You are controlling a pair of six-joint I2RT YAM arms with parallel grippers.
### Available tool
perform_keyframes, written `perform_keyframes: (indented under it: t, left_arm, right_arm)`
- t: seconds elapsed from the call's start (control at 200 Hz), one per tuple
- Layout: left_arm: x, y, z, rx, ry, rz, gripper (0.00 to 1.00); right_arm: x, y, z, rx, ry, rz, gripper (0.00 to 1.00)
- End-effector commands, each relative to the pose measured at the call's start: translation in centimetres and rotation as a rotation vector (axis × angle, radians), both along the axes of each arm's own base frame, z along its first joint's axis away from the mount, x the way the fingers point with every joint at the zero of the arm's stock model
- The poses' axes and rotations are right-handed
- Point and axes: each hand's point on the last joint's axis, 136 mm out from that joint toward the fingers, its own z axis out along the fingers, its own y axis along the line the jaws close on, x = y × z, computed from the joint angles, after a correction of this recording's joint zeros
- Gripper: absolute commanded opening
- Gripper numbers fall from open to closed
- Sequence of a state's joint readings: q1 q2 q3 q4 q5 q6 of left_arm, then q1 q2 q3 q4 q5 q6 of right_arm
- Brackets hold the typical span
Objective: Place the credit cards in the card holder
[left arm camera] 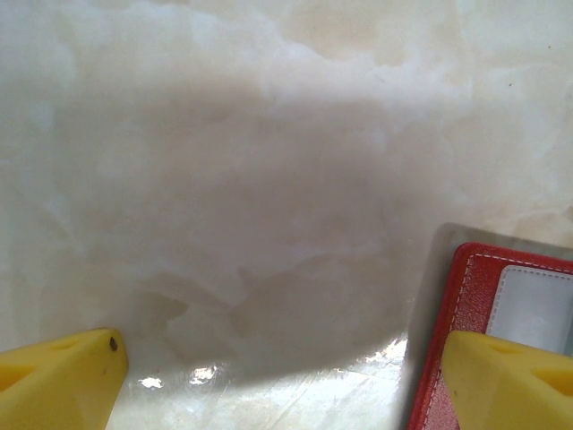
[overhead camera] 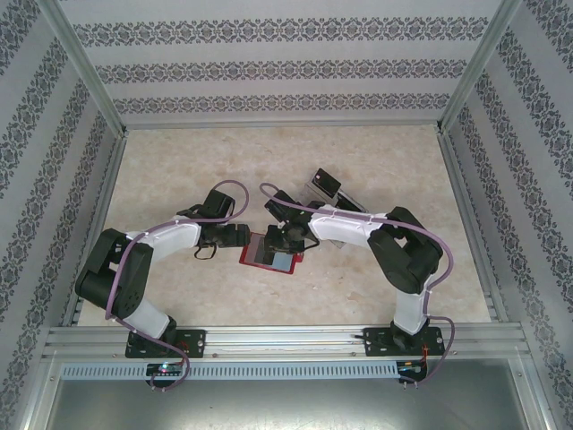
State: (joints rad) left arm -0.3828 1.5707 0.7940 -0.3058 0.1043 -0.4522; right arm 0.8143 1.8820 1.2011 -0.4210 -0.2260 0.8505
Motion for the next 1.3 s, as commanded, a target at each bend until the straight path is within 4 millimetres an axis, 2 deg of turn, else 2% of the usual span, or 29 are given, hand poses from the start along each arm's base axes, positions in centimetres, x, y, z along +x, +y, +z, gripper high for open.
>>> perform_keyframes:
  t: [0.0,1.009,1.139,1.234,1.299]
  left_arm:
    - [-0.6,-0.3,-1.7,-0.037,0.043,0.003,0.92]
    - [-1.0,-1.1,-2.3,-0.073,0.058,0.0,0.91]
    - [-1.1,-1.3,-2.2,-0.088,0.059,0.004,0.9]
    - [-1.1,-1.2,-1.6,-0.085,0.05,0.009,0.9]
    - [-1.1,-0.9,-1.1,-0.075,0.041,0.015,0.91]
  right_arm:
    - [-0.6,0.2,-0.8,-0.008,0.026,0.002,0.33]
    - [-0.4,3.5,-0.8,0.005,0.039,0.074,0.27]
    - [-0.7,2.9,-1.2,-0.025,0.044,0.096,0.26]
    - [-1.4,1.6,-2.0,-0.08,0.046,0.13,0.26]
    - [-2.1,0.7,-2.6,-0.104,0.048,0.159,0.32]
